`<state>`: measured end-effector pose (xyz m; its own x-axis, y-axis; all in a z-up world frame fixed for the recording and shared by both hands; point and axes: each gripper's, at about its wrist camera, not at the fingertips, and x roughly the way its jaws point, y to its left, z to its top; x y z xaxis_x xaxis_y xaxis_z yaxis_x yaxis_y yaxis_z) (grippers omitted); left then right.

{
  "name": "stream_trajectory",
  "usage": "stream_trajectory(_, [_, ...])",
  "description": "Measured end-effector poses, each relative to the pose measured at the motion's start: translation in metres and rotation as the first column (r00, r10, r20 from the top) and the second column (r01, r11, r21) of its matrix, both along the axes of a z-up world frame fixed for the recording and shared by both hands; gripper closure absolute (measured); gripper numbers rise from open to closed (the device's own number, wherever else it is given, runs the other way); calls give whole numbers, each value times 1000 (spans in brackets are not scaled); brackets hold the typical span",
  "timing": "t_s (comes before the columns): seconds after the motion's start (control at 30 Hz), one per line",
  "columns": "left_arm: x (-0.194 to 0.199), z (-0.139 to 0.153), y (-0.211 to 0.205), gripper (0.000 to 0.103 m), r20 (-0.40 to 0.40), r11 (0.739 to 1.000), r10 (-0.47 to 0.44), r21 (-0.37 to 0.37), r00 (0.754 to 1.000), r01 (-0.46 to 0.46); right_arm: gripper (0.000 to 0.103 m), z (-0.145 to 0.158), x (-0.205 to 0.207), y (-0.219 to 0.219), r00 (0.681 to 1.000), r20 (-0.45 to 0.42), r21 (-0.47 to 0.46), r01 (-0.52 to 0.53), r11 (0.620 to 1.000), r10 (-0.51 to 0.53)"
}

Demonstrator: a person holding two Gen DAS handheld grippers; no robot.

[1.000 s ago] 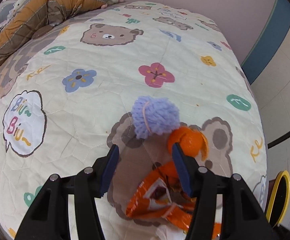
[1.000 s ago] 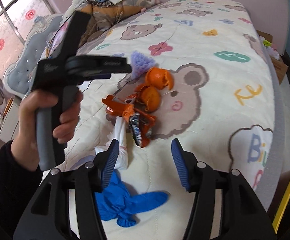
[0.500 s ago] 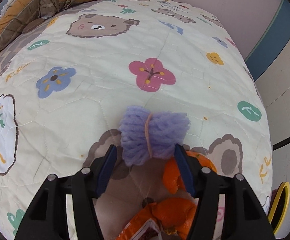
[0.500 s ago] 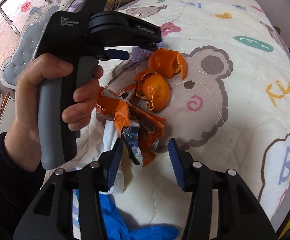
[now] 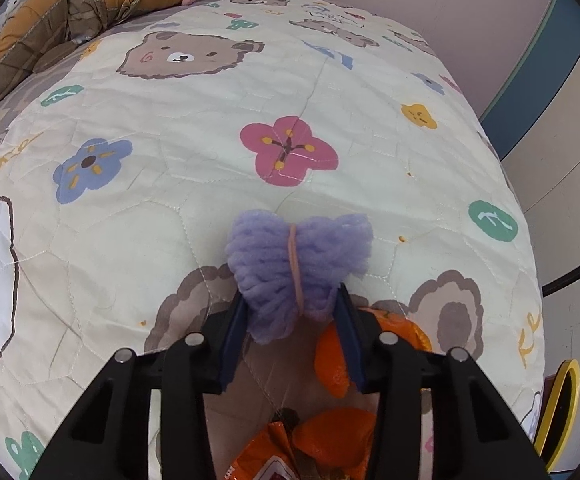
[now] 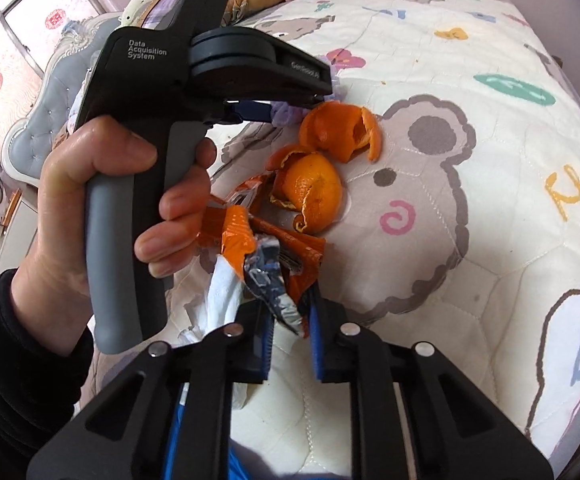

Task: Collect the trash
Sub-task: 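Grasp orange snack wrappers with right tool while left tool grasps lavender mesh, then carry orange wrappers and lavender mesh over the yellow-rimmed bin with both tools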

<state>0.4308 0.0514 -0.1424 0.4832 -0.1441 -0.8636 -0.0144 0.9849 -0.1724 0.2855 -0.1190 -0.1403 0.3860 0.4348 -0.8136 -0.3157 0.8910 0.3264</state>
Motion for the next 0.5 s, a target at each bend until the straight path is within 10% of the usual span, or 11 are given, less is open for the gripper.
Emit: stream_trajectory(0.5, [-29,34,15,74,54,1000,9,-17,998,-8,93,26,-32,-28,997,75,-8,23,1000,-22])
